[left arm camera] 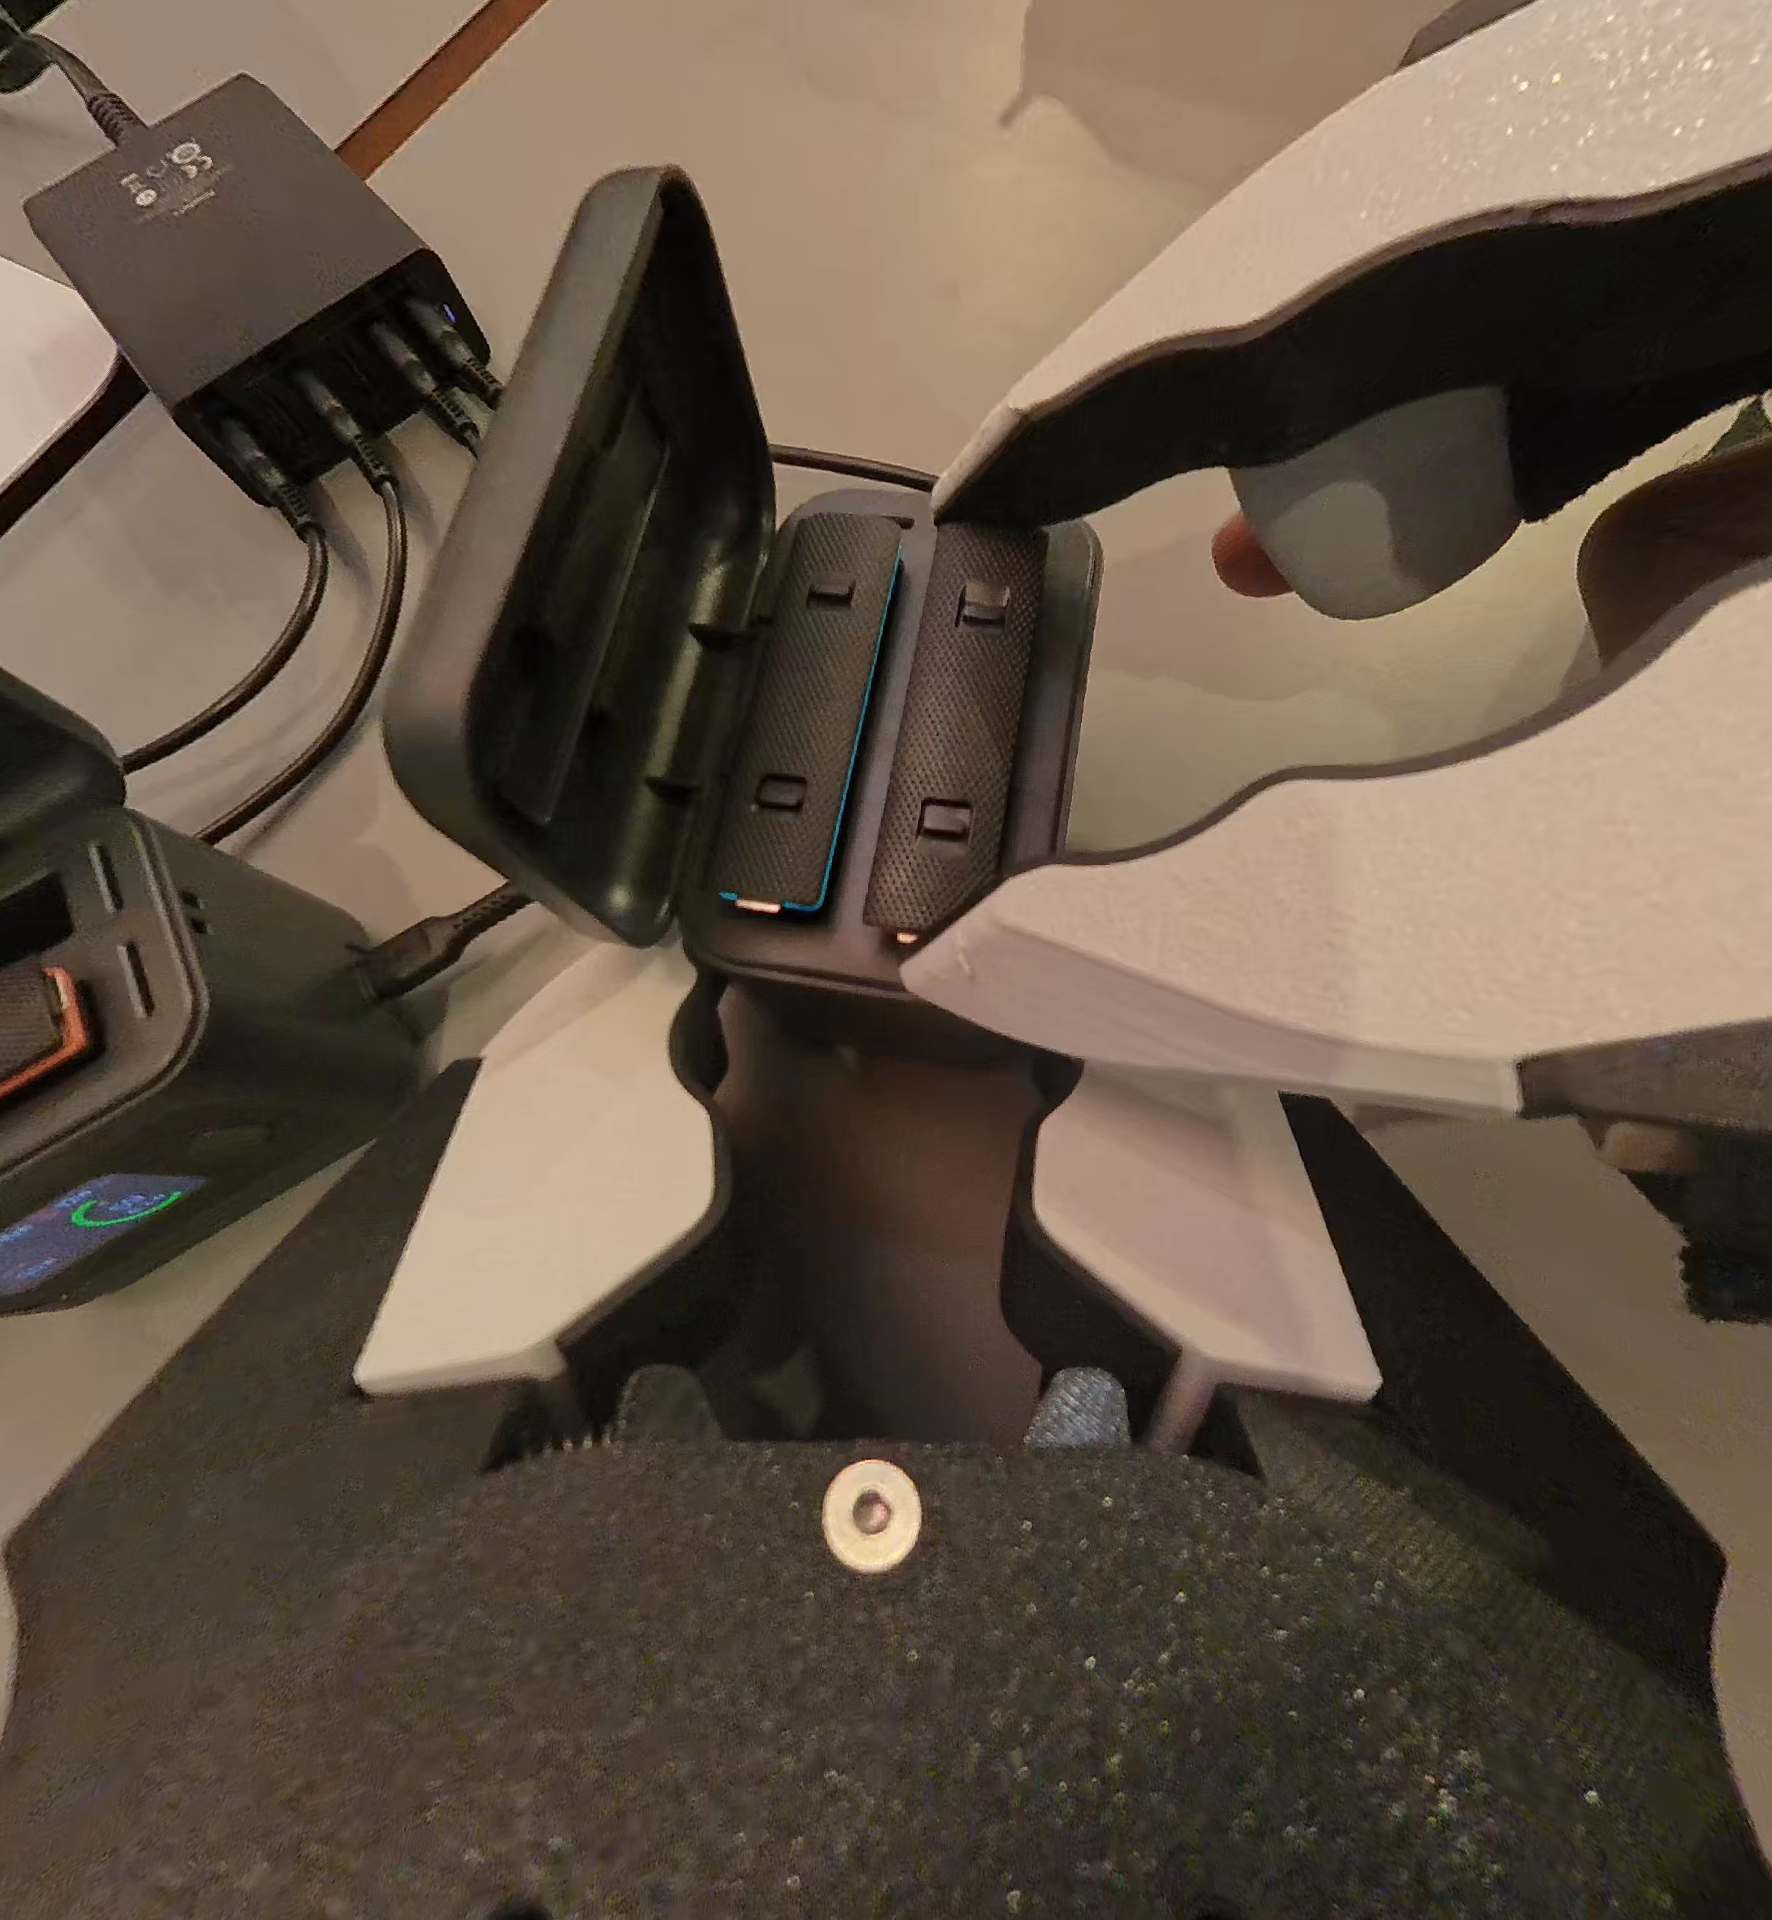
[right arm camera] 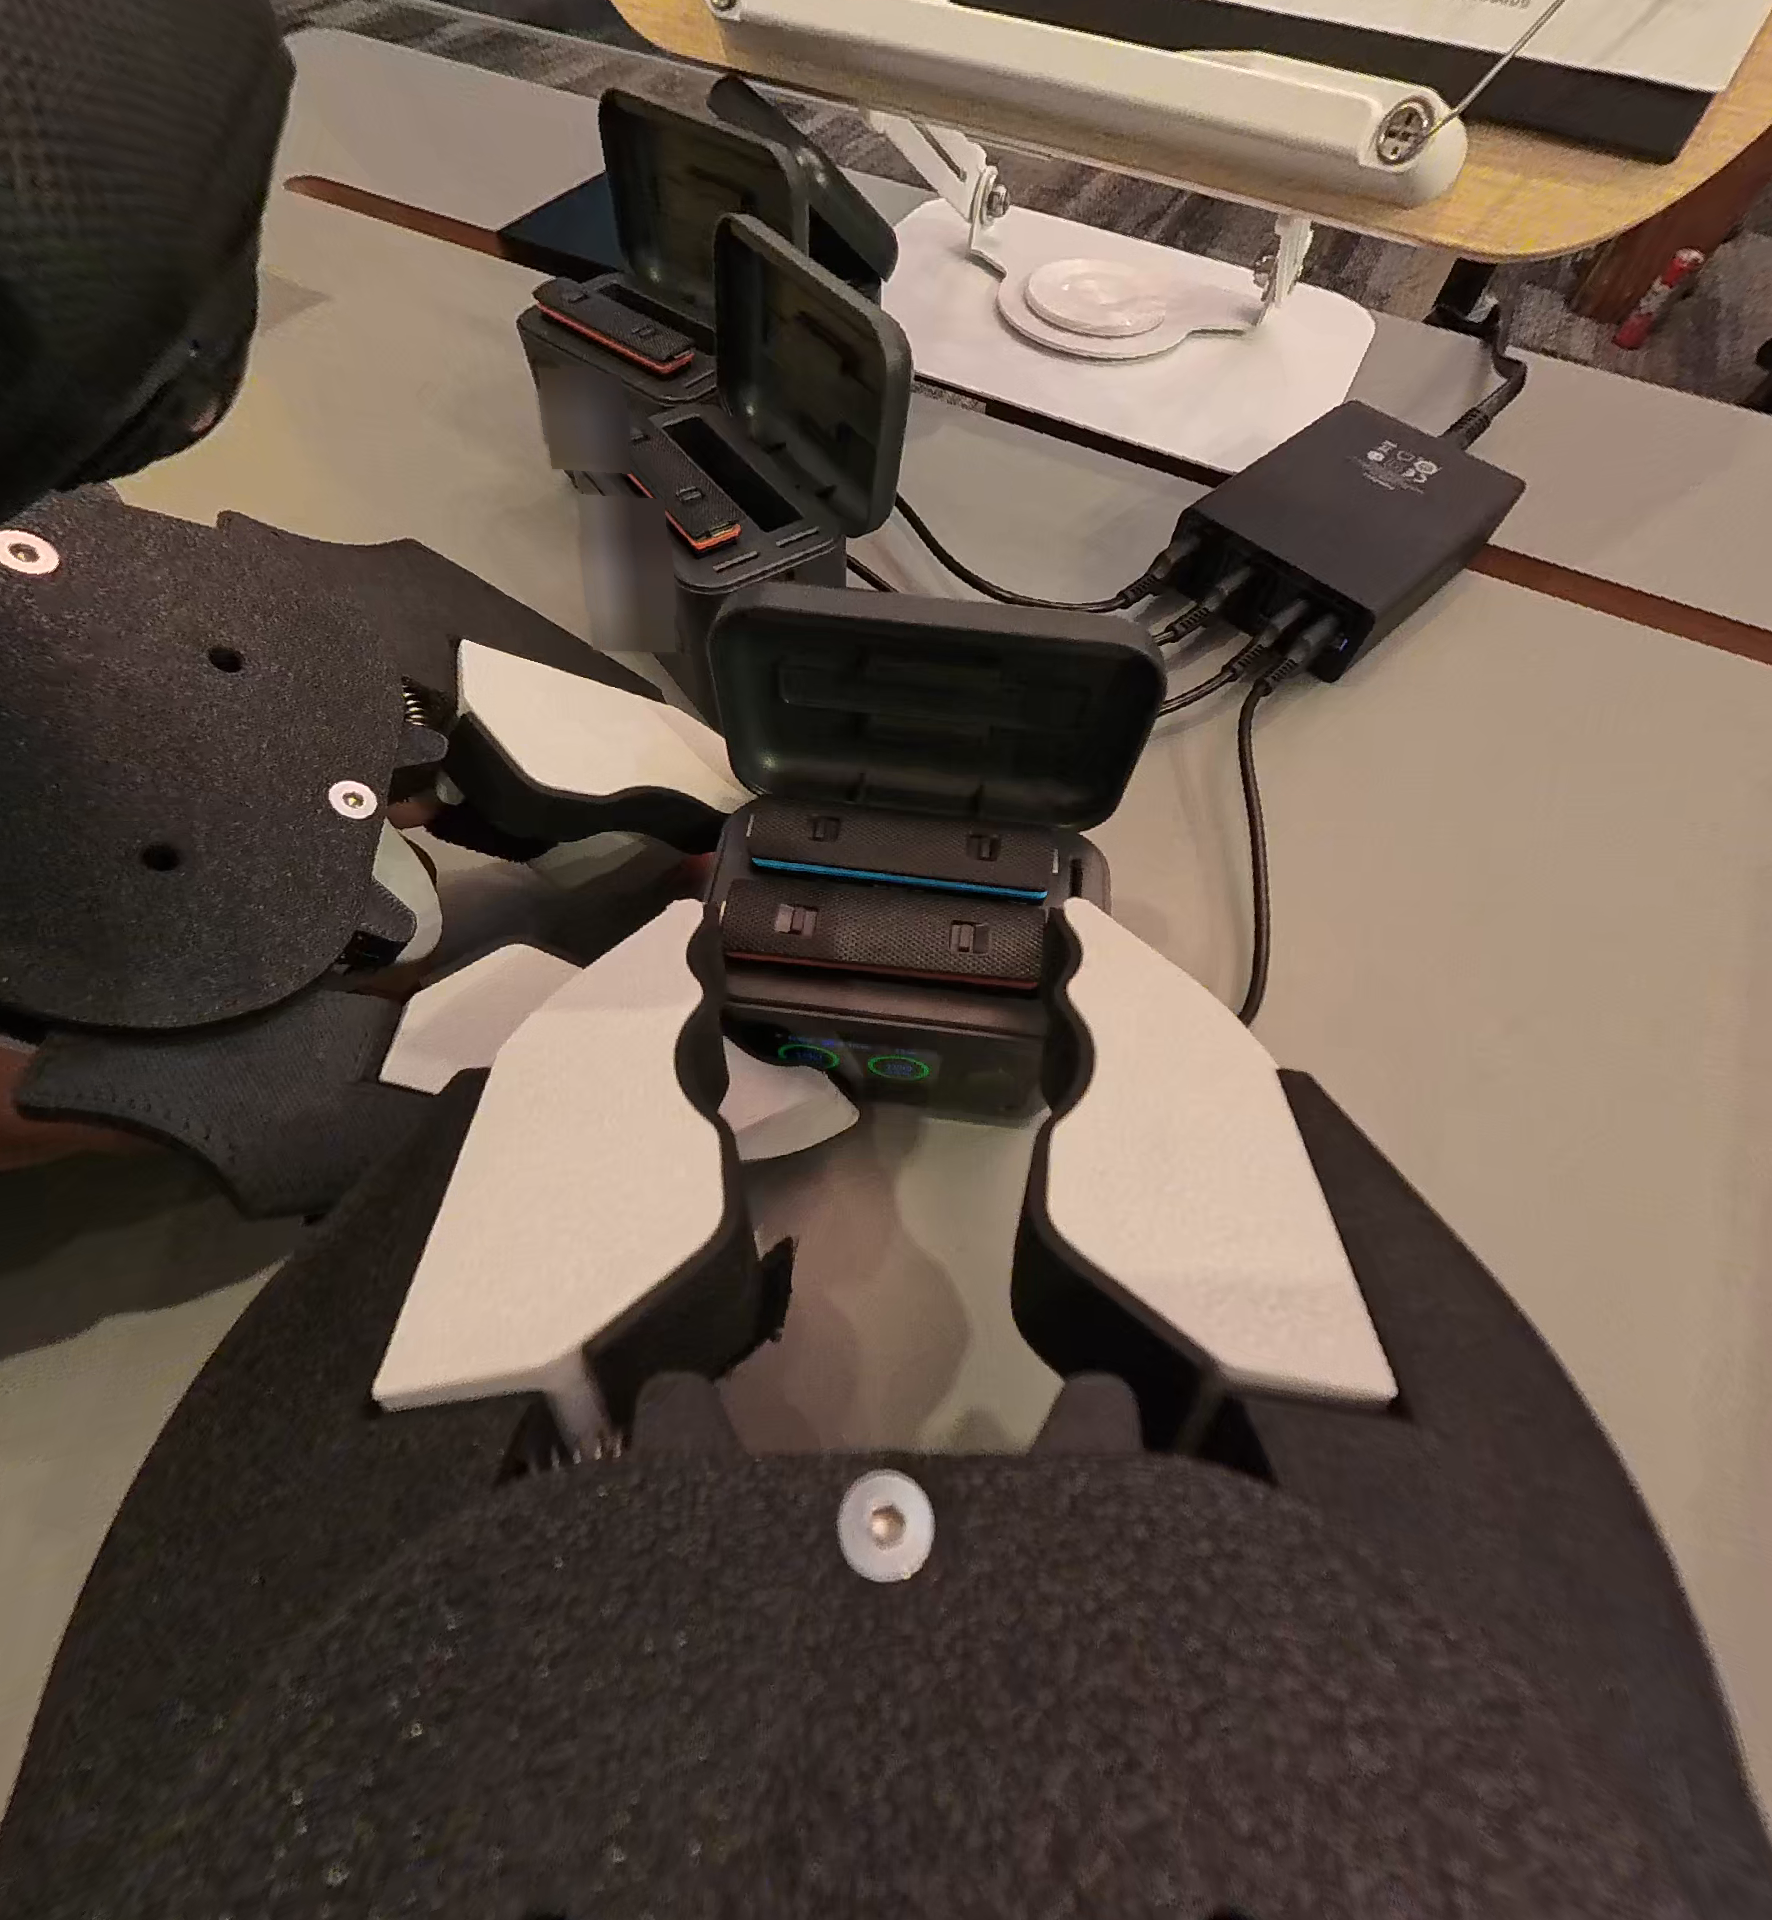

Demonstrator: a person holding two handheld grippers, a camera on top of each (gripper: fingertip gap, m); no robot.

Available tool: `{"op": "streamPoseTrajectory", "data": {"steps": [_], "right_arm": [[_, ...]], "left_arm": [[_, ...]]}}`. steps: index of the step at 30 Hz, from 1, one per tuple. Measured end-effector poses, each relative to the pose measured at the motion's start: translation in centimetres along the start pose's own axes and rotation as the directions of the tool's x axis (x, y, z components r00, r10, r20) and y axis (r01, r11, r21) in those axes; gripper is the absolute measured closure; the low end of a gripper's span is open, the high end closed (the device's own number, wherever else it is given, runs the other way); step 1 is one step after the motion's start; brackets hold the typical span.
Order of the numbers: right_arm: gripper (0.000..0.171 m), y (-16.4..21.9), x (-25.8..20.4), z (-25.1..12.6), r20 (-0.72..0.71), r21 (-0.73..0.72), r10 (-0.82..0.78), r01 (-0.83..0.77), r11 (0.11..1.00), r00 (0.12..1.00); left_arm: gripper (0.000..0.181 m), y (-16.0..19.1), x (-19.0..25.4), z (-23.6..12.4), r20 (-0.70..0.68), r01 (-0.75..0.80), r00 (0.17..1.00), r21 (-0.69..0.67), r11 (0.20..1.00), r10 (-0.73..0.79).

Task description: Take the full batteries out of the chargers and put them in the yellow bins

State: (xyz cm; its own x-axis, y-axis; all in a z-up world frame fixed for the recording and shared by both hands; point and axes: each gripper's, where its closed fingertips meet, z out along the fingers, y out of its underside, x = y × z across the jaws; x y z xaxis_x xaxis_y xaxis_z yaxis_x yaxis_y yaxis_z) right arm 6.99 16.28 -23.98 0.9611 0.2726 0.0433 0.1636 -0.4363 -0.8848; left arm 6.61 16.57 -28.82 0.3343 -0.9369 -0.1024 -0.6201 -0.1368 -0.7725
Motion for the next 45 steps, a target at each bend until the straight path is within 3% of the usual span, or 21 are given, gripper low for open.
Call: {"op": "streamPoseTrajectory", "data": {"steps": [26, 29, 32, 45], "right_arm": [[0.113, -0.4, 0.0, -0.2, -0.005, 0.004, -0.005, 0.005, 1.0, 1.0], [0.113, -3.8, 0.4, -1.9, -0.02, 0.155, 0.012, -0.009, 0.988, 1.0], [0.113, -6.6, 1.2, -3.2, -0.02, 0.212, 0.013, -0.009, 0.977, 1.0], [0.113, -7.1, 1.6, -4.0, -0.012, 0.232, 0.035, -0.031, 0.972, 0.999]], "left_arm": [[0.123, -0.2, 0.0, -0.1, -0.021, 0.019, 1.0, 0.019, 1.0, -0.019], [0.123, 0.1, -0.1, 0.0, -0.018, 0.018, 1.0, -0.003, 1.0, -0.018], [0.124, 0.1, 0.0, 0.0, -0.018, 0.016, 1.0, -0.002, 1.0, -0.016], [0.124, 0.1, 0.0, 0.0, -0.018, 0.016, 1.0, -0.002, 1.0, -0.016]]}}
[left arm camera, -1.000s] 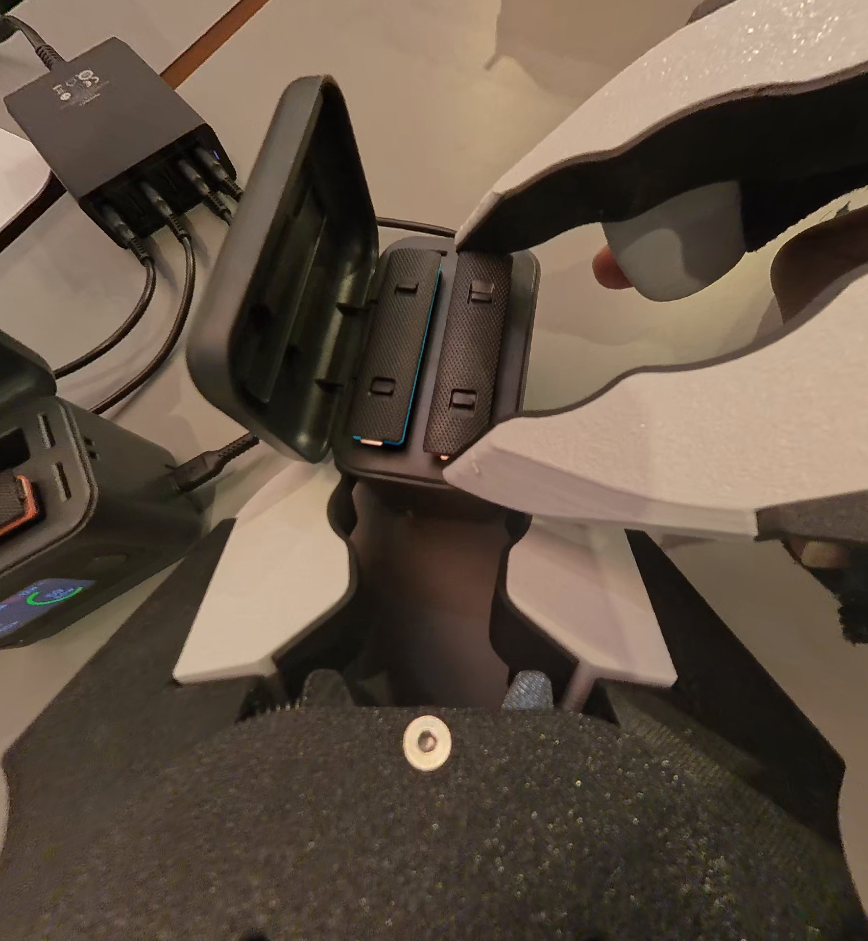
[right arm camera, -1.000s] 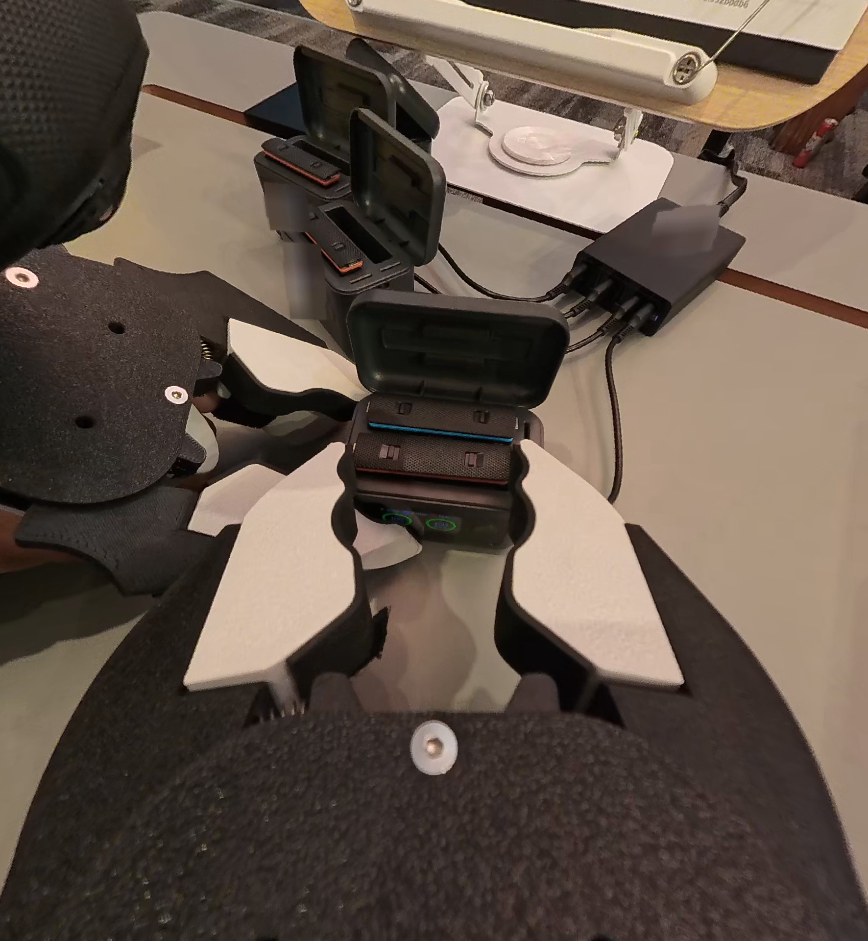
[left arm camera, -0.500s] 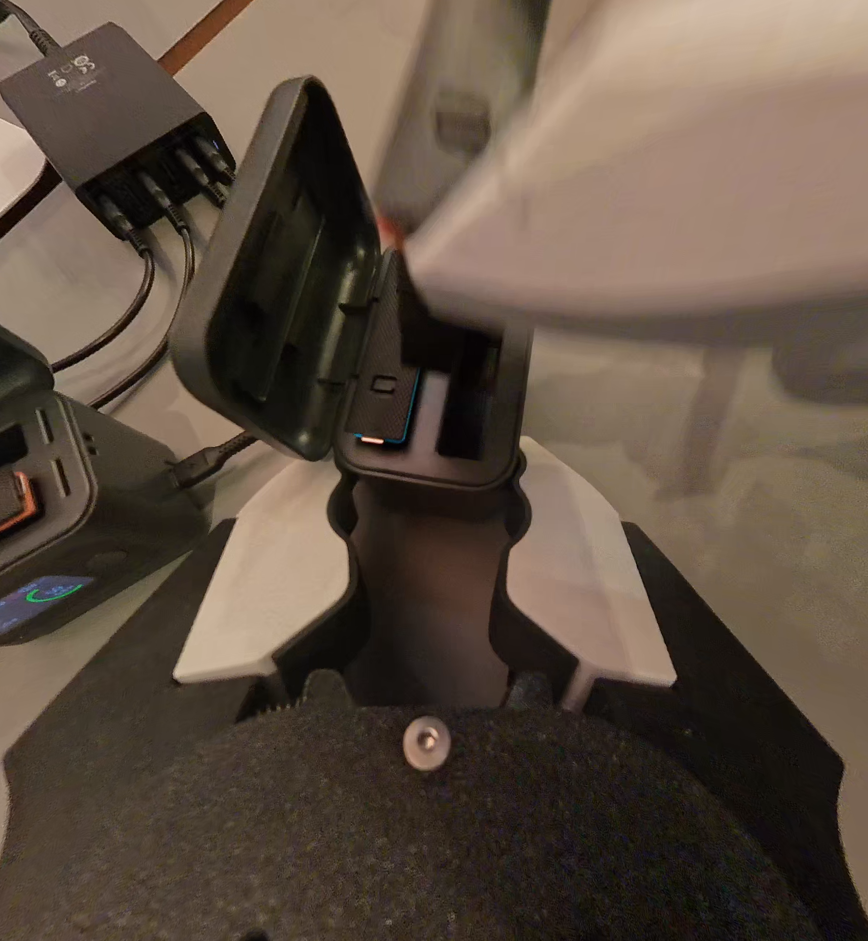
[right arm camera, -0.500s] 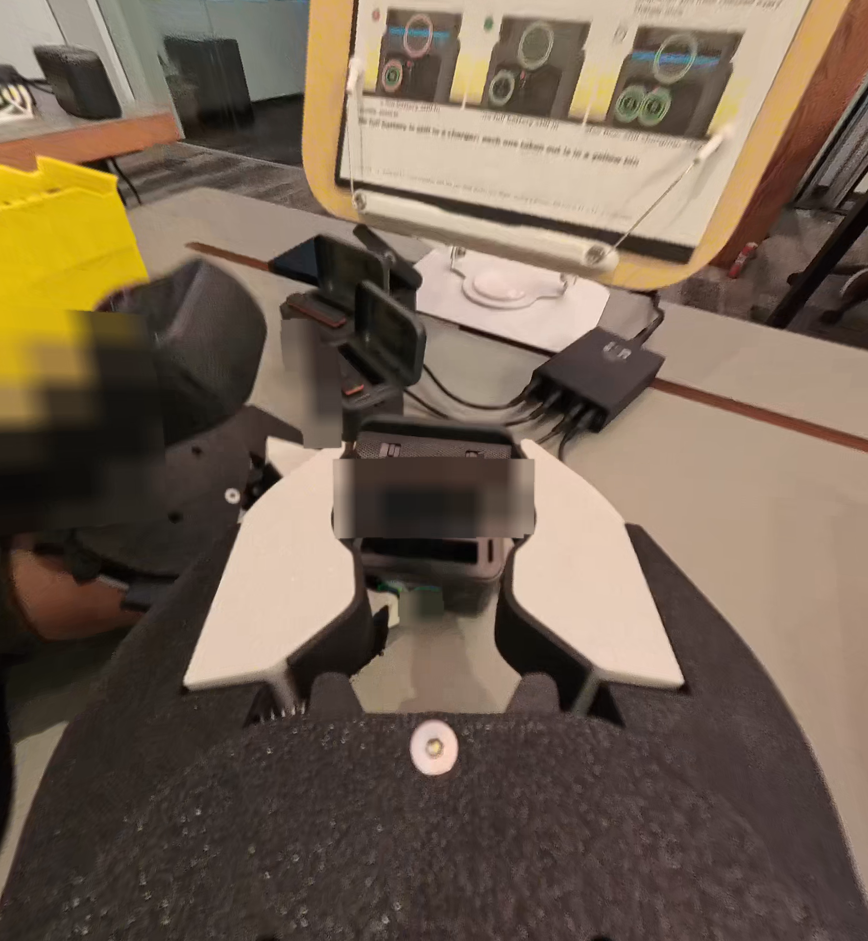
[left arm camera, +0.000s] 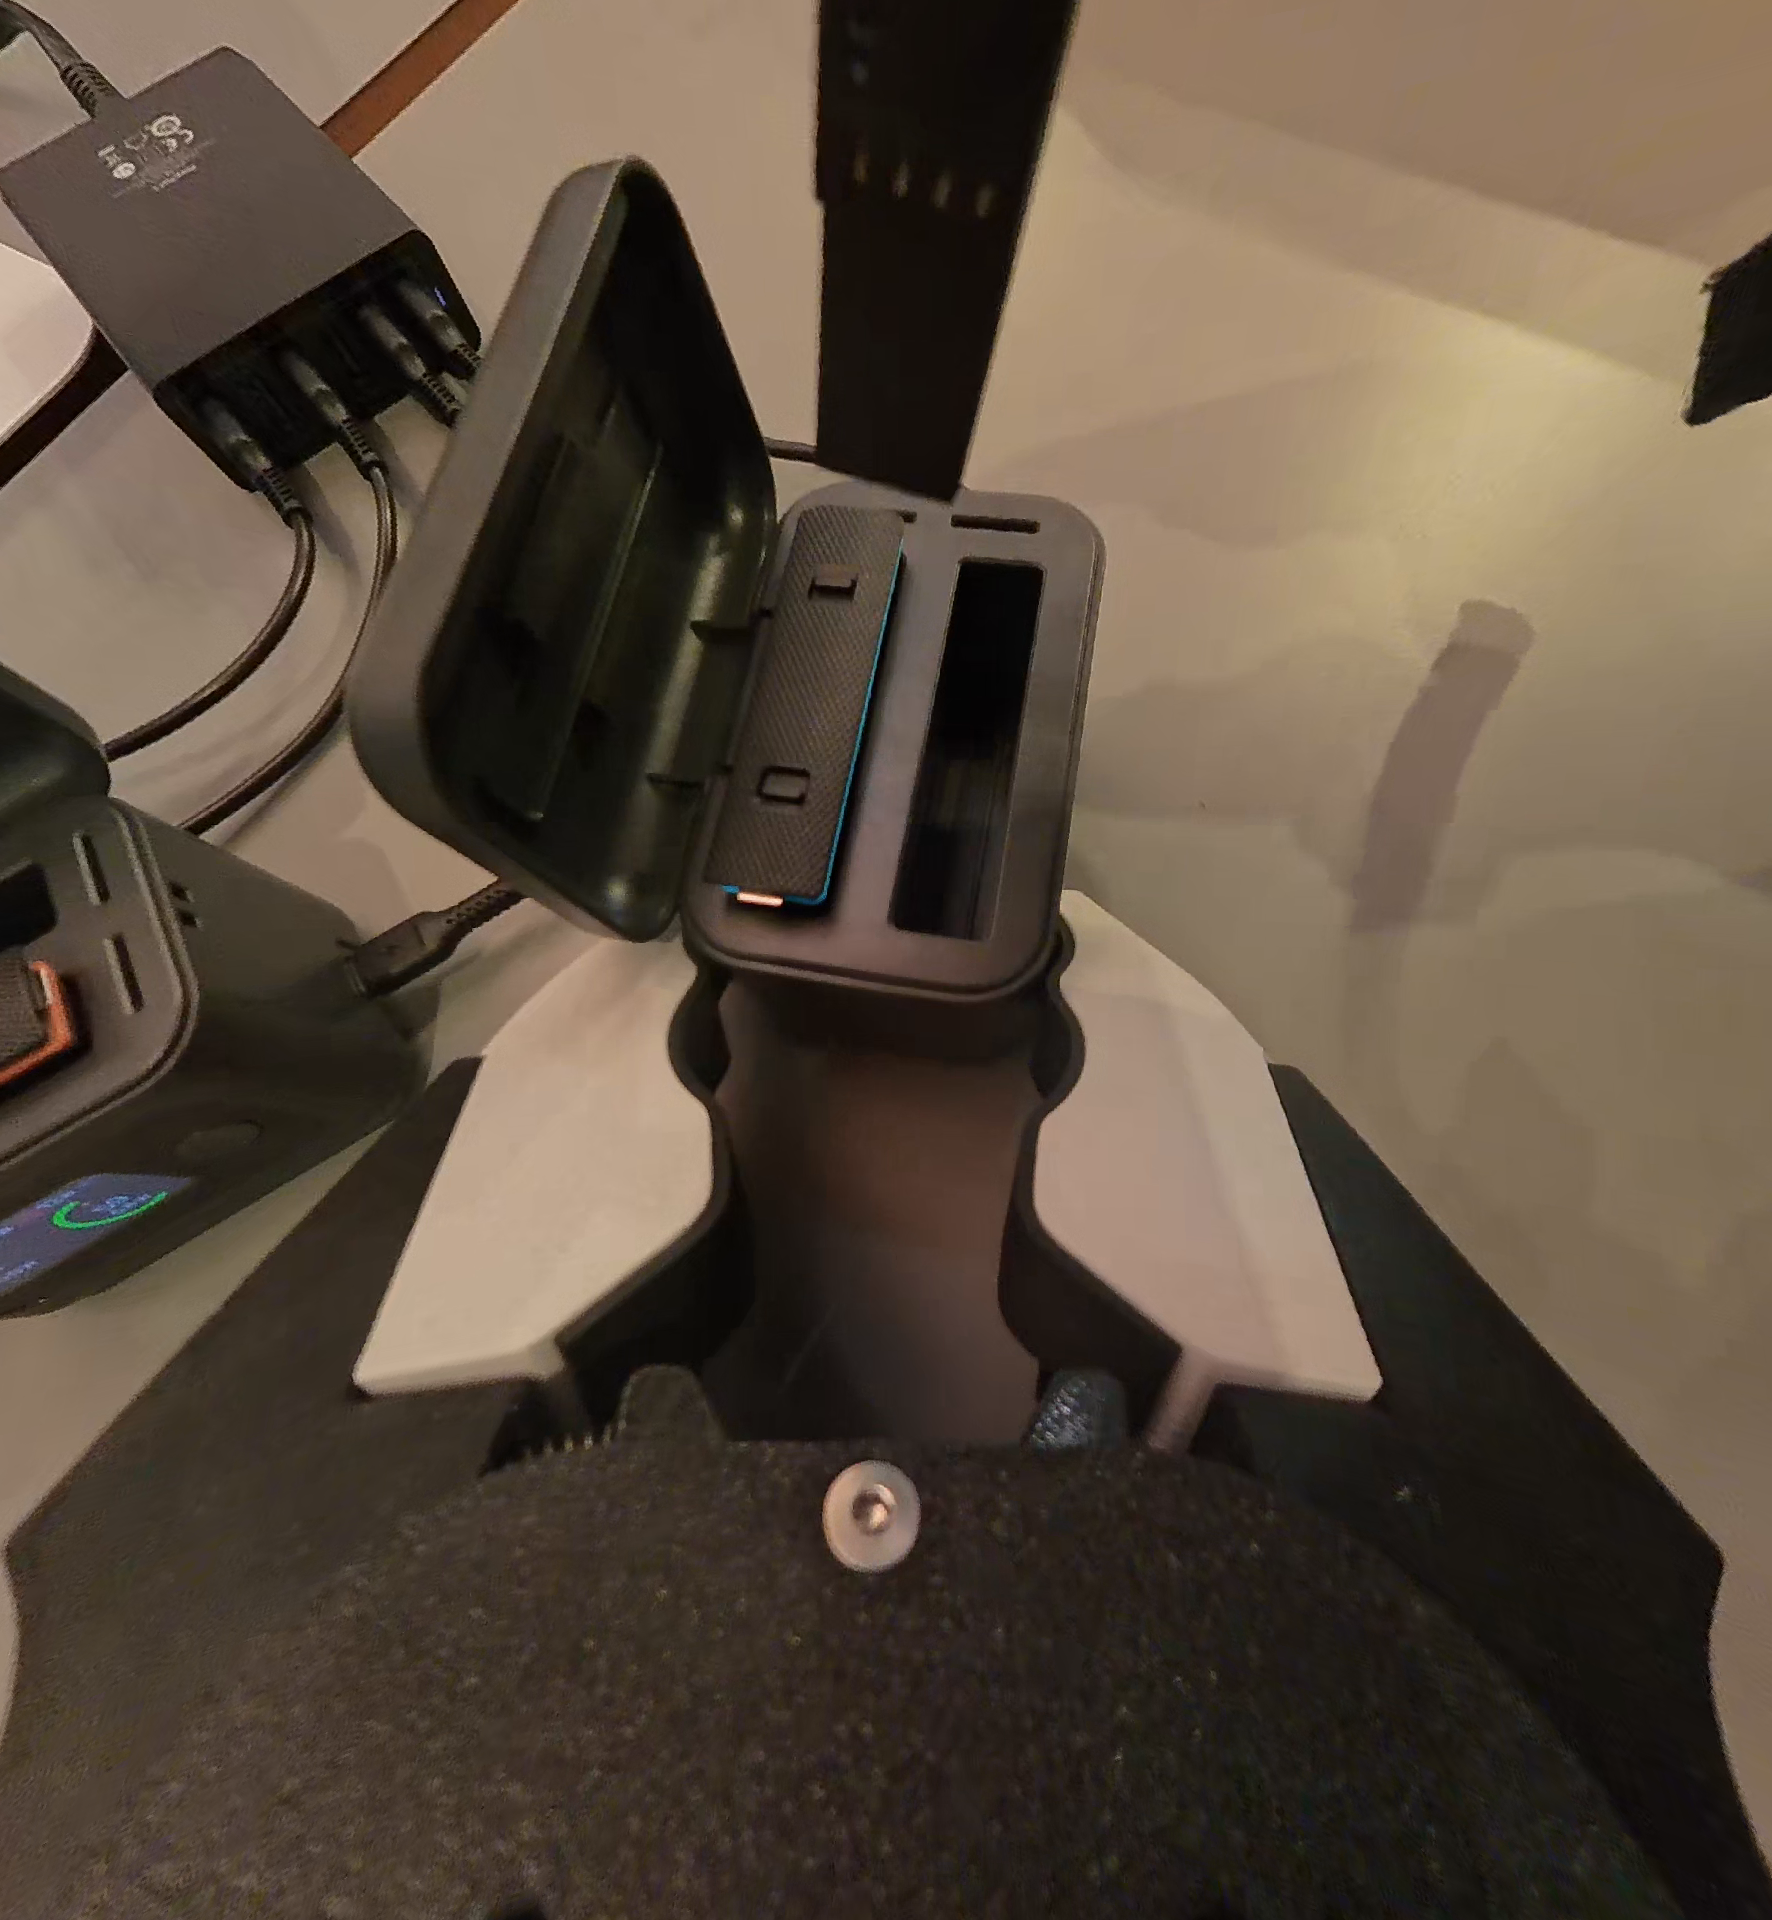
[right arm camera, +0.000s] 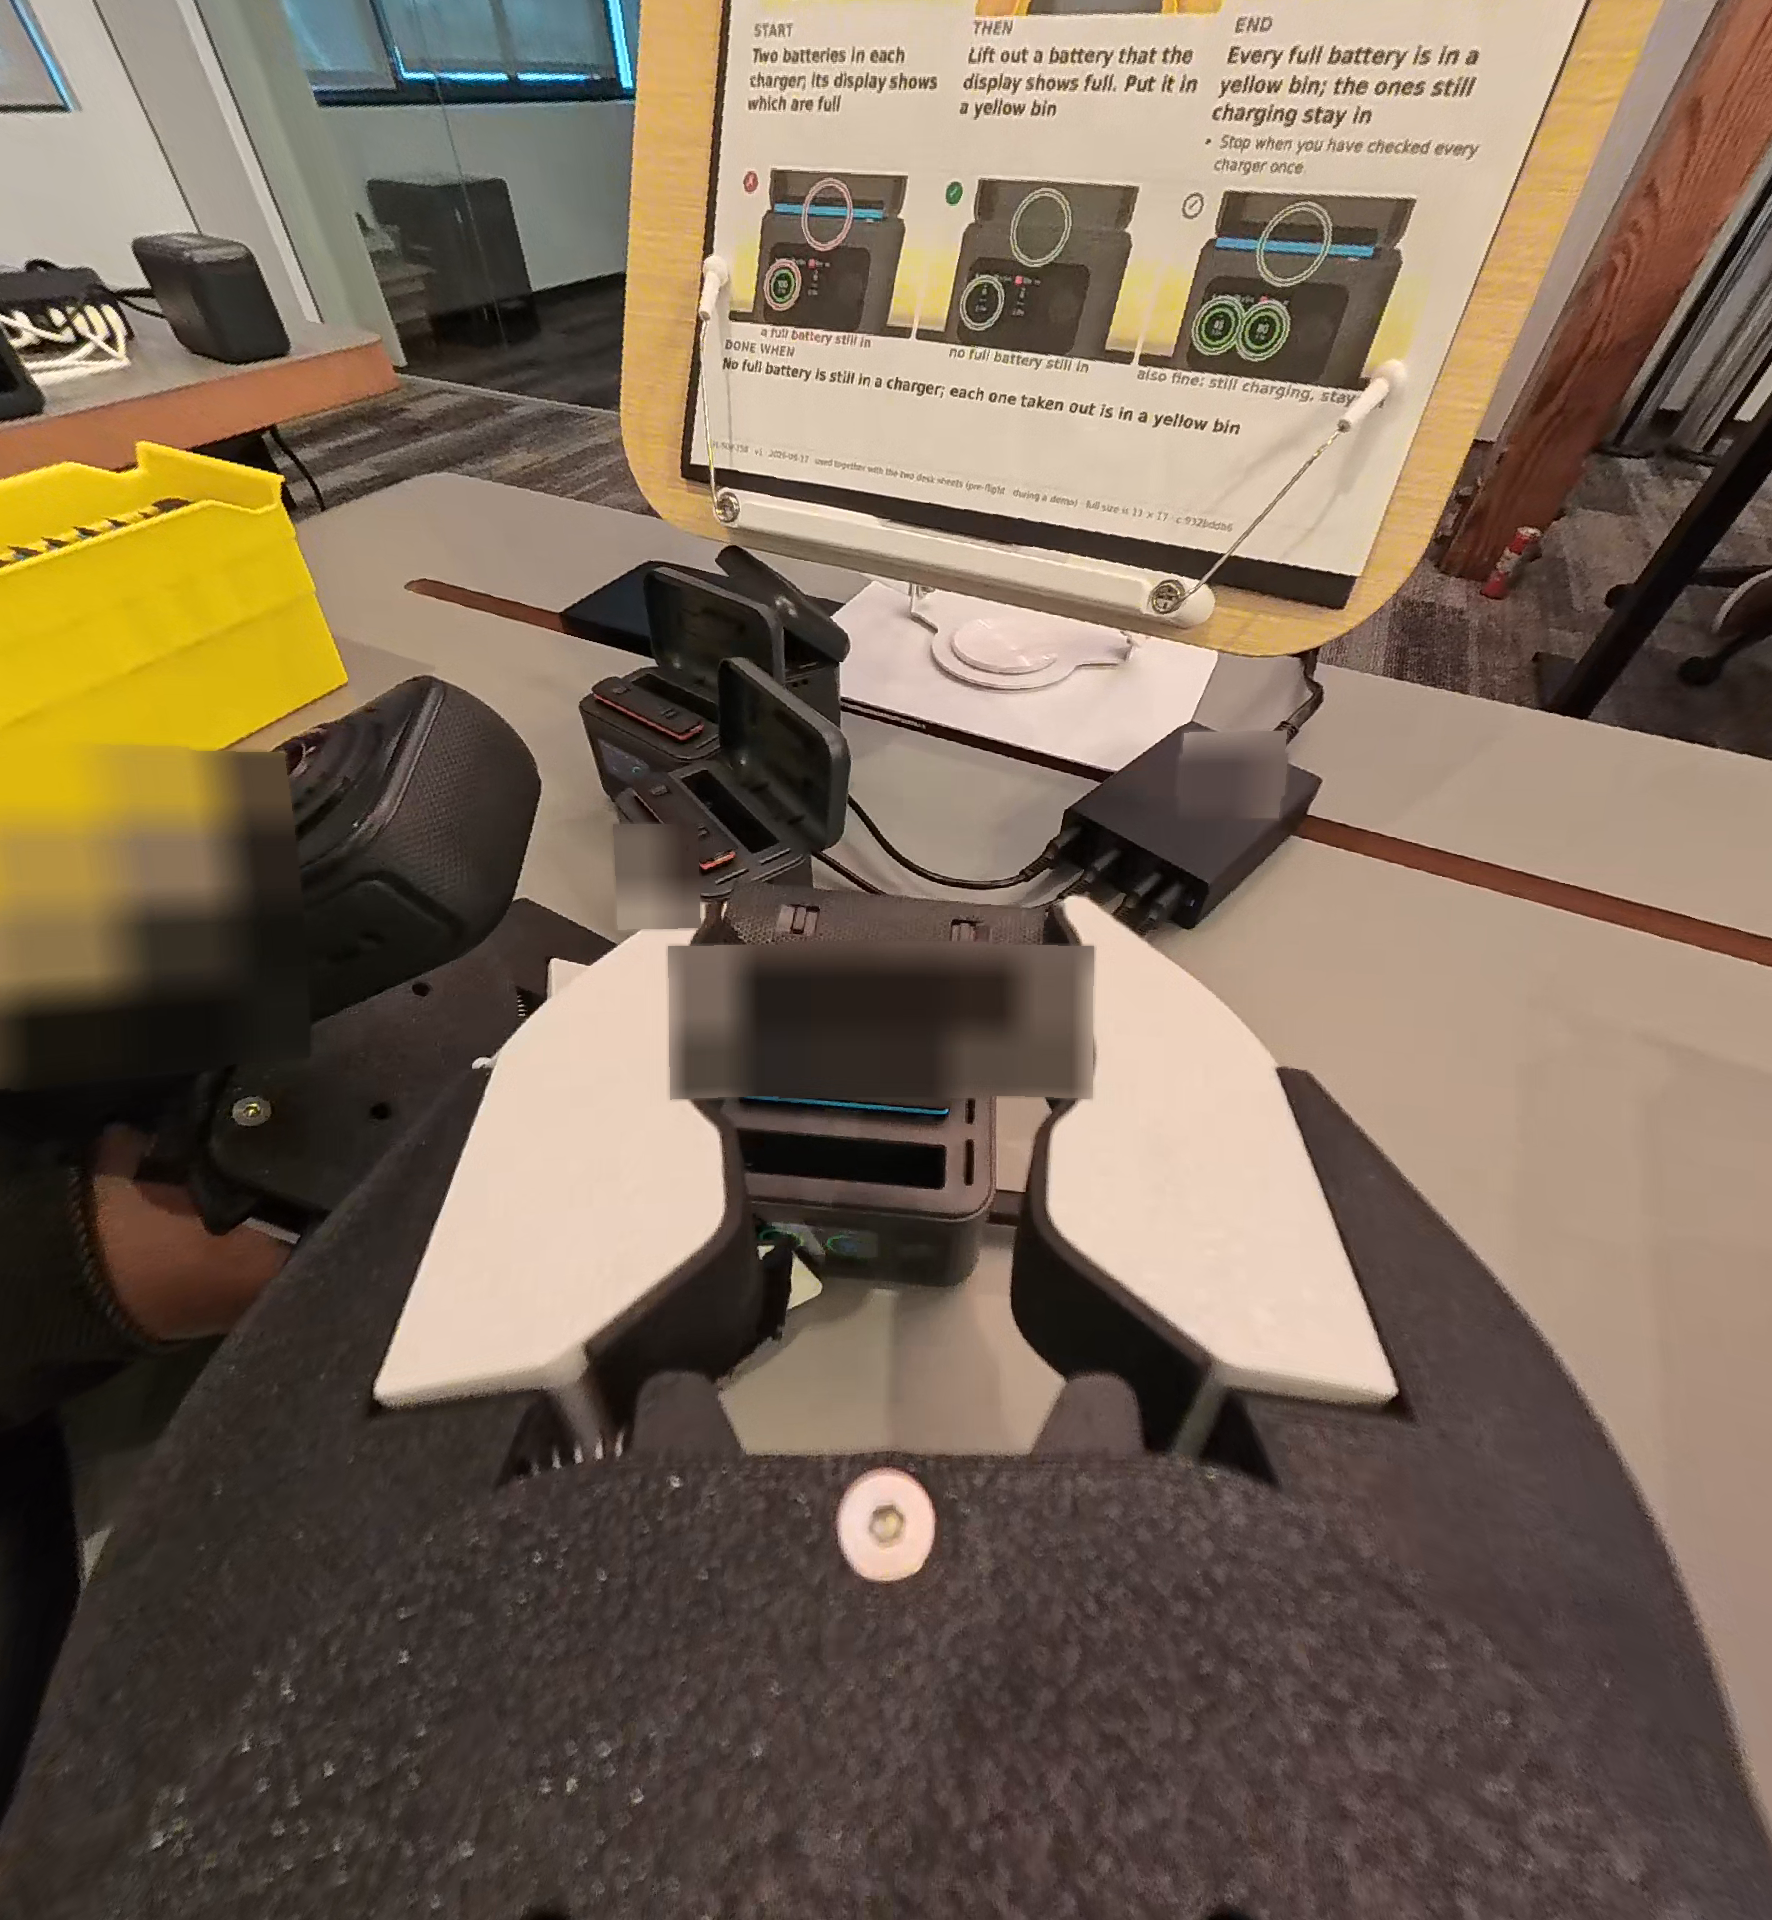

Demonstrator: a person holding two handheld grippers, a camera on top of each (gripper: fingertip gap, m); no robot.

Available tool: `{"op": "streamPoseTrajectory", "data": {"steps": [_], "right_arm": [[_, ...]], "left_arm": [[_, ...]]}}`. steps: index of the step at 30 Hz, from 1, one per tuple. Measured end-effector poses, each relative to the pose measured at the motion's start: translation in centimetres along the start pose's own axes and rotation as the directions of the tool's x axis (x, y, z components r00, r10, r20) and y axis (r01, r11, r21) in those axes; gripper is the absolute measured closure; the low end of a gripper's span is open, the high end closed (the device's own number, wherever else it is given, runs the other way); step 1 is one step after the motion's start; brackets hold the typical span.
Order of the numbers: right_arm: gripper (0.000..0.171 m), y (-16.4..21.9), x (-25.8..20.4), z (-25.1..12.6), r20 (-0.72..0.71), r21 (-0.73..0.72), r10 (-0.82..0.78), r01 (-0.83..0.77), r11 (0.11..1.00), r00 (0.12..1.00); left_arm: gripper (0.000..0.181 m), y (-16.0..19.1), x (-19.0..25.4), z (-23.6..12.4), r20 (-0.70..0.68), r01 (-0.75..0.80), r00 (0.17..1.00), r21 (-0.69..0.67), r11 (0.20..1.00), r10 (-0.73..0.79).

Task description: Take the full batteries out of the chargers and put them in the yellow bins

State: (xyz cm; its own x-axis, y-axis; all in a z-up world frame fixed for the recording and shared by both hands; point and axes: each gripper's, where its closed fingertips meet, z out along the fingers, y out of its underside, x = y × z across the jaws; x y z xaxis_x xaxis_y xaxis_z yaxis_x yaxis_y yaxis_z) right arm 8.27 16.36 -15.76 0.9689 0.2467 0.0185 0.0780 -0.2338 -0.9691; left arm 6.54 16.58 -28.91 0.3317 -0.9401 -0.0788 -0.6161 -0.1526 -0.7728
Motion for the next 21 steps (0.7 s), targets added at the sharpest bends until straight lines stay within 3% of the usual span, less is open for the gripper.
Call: {"op": "streamPoseTrajectory", "data": {"steps": [14, 18, 21], "right_arm": [[0.113, 0.3, -0.1, 0.0, 0.005, -0.006, 0.0, 0.0, 1.0, 1.0], [0.113, 0.4, 0.1, -0.2, 0.008, -0.004, 0.01, -0.01, 1.0, 1.0], [0.113, 0.6, 0.3, -0.6, 0.02, -0.004, 0.032, -0.032, 0.999, 0.999]], "left_arm": [[0.124, 0.0, 0.0, -0.1, -0.005, 0.008, 1.0, 0.001, 1.0, -0.008], [0.094, 0.0, -0.3, -0.6, -0.001, -0.001, 1.0, 0.024, 1.0, 0.001], [0.09, 0.1, -0.9, -1.9, 0.026, -0.007, 1.0, 0.055, 0.998, 0.005]]}}
